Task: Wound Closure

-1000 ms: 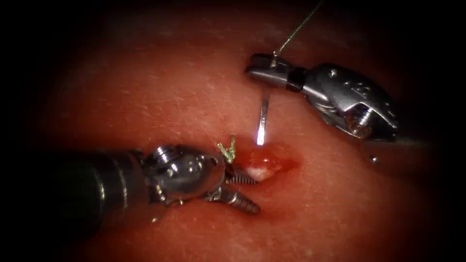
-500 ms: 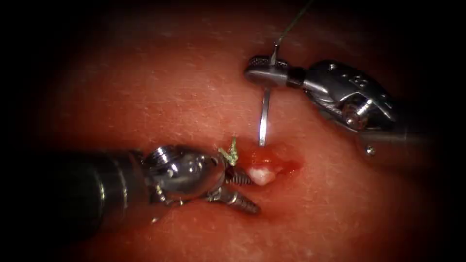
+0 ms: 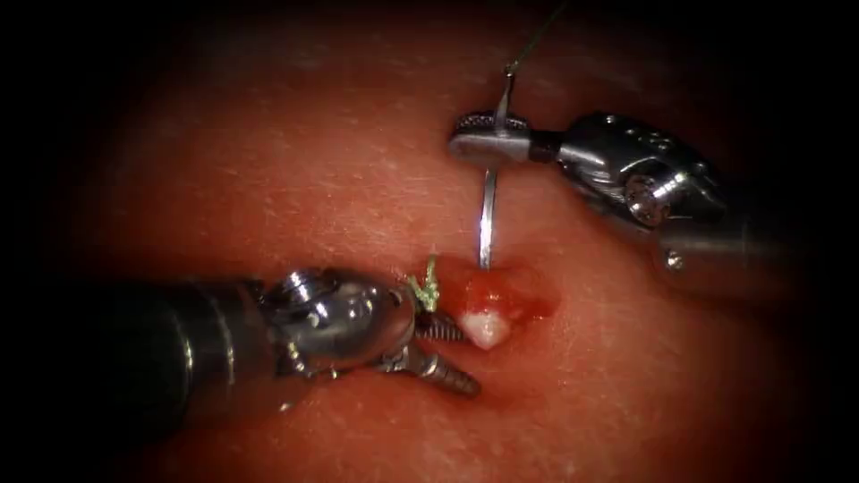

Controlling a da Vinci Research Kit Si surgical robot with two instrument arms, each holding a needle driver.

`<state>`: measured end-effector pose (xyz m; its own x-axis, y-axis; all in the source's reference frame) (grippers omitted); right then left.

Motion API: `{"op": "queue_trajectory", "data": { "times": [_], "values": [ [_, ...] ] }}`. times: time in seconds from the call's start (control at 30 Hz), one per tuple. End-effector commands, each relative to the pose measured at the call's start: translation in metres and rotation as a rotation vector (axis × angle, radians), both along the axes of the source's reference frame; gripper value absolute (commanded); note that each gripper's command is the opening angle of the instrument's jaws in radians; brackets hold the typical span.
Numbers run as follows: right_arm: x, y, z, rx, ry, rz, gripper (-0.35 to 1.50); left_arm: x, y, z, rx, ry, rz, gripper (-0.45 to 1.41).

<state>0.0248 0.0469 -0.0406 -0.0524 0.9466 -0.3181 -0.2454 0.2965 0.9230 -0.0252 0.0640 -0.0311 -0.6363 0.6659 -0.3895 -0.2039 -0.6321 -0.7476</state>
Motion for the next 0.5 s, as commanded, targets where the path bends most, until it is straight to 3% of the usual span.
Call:
{"op": "queue_trajectory", "data": {
  "times": [0.03, 0.33, 0.5],
  "values": [
    [0.0011, -0.0002, 0.0007, 0.012, 0.010, -0.006, -0.35, -0.0005, -0.0002, 0.0006, 0.001, -0.002, 0.001, 0.46],
    [0.0019, -0.0024, 0.0005, 0.209, 0.068, -0.039, -0.35, -0.0004, -0.0001, 0.0006, 0.002, 0.000, 0.004, 0.46],
    [0.0022, -0.0040, -0.0002, 0.284, 0.055, -0.056, -0.35, -0.0004, -0.0001, 0.0007, 0.002, 0.000, 0.005, 0.46]
  ]
}}
